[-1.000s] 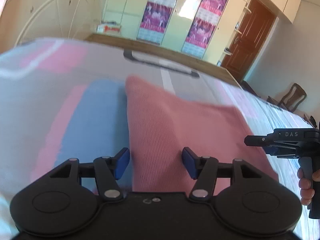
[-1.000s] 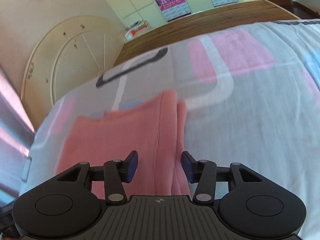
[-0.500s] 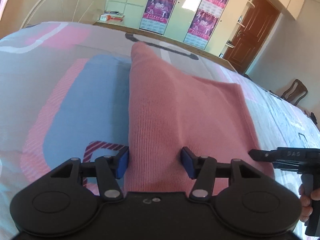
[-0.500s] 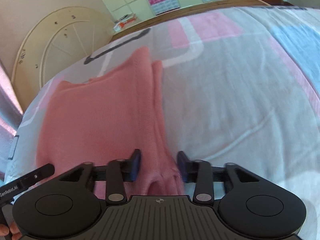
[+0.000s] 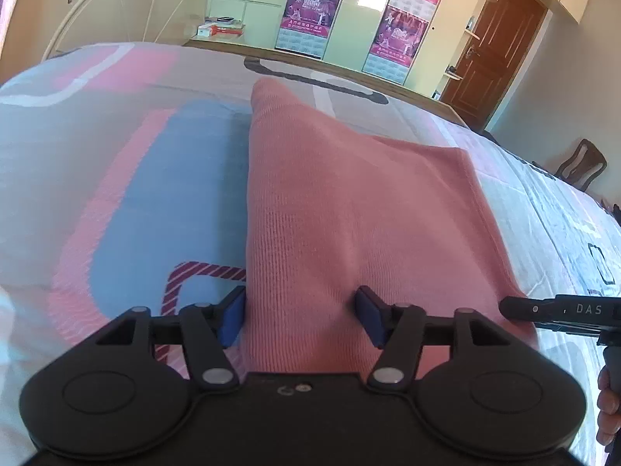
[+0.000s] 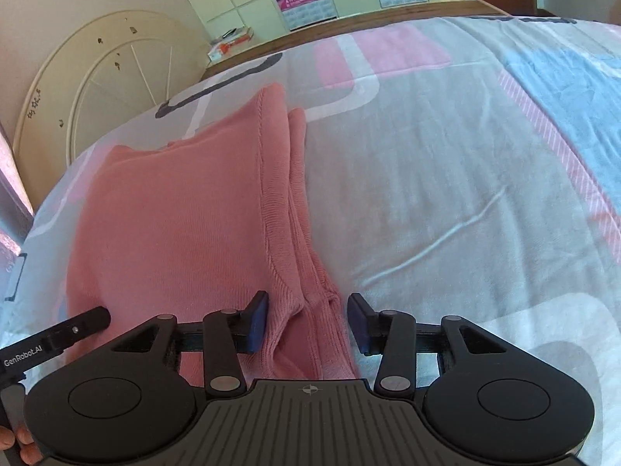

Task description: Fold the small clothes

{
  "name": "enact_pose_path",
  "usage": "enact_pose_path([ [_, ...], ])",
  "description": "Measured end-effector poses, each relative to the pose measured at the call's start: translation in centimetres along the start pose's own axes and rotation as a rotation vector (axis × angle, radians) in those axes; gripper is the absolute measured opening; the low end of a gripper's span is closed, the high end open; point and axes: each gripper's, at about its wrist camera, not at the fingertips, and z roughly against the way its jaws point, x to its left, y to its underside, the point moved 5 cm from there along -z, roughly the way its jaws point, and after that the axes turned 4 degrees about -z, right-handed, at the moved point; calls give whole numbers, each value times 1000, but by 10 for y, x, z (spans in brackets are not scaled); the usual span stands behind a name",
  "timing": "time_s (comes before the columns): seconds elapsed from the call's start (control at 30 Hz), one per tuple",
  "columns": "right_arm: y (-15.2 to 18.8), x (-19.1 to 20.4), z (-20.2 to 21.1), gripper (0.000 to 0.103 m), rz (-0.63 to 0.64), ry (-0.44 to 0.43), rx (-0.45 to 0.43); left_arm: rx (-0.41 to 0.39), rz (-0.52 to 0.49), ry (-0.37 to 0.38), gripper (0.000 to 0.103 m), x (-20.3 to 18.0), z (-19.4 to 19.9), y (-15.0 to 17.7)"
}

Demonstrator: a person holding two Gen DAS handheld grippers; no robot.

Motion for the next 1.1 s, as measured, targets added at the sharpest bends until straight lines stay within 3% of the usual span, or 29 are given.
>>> enact_pose_path([
  [0.13, 5, -2, 3, 43, -10, 9, 23, 14, -27, -3, 69, -5, 12, 0],
  [0.2, 7, -2, 6, 44, -11, 10, 43, 20, -41, -3, 79, -10, 18, 3],
  [0.33, 12, 3, 18, 54, 30, 10, 63, 11, -74, -17, 91, -23, 34, 8],
  [0.47, 20, 7, 39, 62, 58, -26, 54, 5, -33, -34, 101, -31, 55, 14],
  [0.57, 30, 8, 61, 76, 76, -63, 46, 8, -14, -49, 102, -41, 73, 21],
  [0.73, 50, 9, 102, 83, 132, -104, 27, -8, -26, -122, 102, -65, 110, 36],
  [0.87, 62, 14, 134, 85, 203, -94, 9, -48, -41, -122, 103, -86, 142, 50],
  [1.1, 90, 23, 191, 94, 356, -55, -89, -60, 47, -137, 103, -111, 190, 83],
])
